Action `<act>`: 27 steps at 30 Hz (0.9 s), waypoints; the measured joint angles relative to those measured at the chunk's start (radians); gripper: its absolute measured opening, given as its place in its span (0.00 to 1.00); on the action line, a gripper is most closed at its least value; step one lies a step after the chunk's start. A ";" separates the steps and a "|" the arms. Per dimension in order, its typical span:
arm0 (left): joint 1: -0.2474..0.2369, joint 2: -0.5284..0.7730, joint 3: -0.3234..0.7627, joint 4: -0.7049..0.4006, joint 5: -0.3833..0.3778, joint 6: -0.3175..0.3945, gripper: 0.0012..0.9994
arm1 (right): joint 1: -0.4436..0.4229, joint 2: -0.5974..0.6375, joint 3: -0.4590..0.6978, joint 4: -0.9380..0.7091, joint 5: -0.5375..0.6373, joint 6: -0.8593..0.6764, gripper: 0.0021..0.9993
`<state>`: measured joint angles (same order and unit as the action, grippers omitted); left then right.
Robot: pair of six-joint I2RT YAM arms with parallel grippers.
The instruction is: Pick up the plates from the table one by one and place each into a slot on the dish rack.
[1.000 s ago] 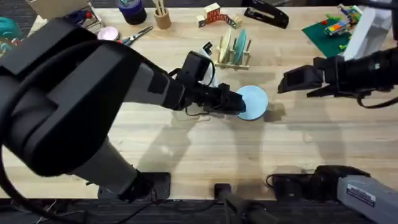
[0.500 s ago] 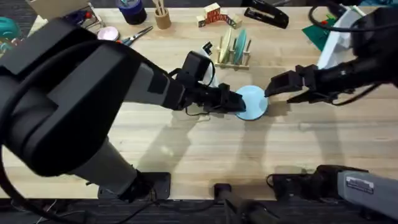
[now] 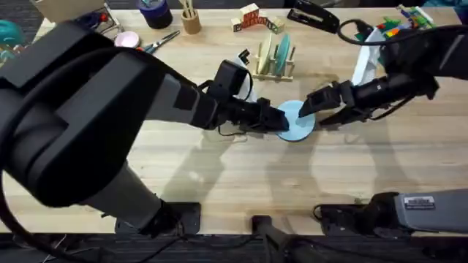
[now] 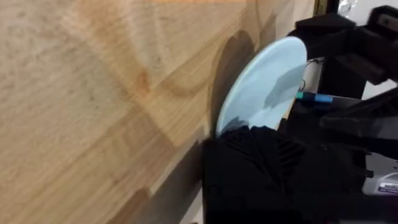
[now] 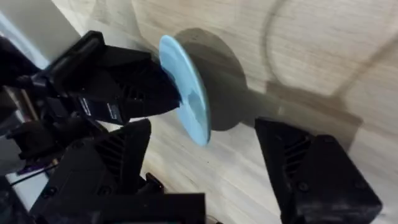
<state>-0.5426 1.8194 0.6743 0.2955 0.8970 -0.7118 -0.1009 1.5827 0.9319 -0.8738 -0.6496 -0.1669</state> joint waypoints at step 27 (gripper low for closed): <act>0.007 0.000 0.000 -0.001 0.016 -0.007 0.04 | 0.071 0.087 -0.001 0.070 -0.082 -0.051 0.04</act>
<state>-0.5358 1.8194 0.6743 0.2940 0.9129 -0.7193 -0.0302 1.6699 0.9314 -0.8042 -0.7319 -0.2176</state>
